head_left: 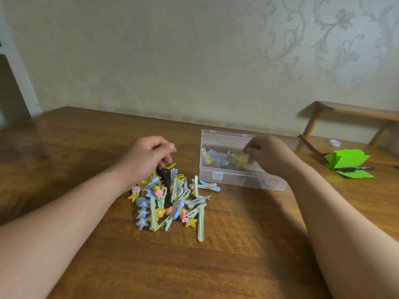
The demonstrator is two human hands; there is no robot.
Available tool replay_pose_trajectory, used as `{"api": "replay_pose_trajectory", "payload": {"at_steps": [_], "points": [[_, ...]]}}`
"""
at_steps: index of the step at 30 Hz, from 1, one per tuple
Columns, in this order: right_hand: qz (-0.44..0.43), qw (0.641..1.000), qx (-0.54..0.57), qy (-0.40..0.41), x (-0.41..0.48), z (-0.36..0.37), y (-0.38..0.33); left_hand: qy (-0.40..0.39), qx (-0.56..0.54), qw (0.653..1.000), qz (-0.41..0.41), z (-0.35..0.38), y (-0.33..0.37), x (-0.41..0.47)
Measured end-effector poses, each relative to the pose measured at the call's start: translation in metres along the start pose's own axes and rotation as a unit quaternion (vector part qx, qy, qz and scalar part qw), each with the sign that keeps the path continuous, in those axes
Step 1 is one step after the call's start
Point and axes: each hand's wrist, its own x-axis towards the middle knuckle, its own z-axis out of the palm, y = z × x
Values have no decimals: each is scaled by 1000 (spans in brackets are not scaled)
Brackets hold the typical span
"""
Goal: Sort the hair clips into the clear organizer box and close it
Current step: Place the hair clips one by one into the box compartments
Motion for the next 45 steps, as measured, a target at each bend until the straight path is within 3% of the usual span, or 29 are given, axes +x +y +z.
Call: {"api": "replay_pose_trajectory", "payload": {"at_steps": [6, 11, 14, 17, 21, 28, 41, 45], "points": [[-19, 996, -20, 87, -8, 0, -8, 0, 5, 1000, -3, -1, 1, -1], [-97, 983, 49, 146, -27, -17, -47, 18, 11, 1000, 3, -2, 3, -3], [-168, 981, 56, 75, -46, -22, -79, 25, -6, 1000, 0, -3, 3, -3], [-221, 974, -13, -48, -67, -17, -107, 19, -3, 1000, 5, -3, 4, -4], [-260, 951, -111, -122, -82, 2, -122, 16, -4, 1000, 10, -2, 4, -4], [-258, 940, -188, -121, -87, 15, -123, 19, 16, 1000, 10, -2, 2, -4], [-233, 948, -145, -158, -92, 12, -129, 15, 5, 1000, 7, -1, 0, -4], [-192, 961, -81, -184, -85, 3, -126, 12, -1, 1000, 14, -2, 1, -3]]}}
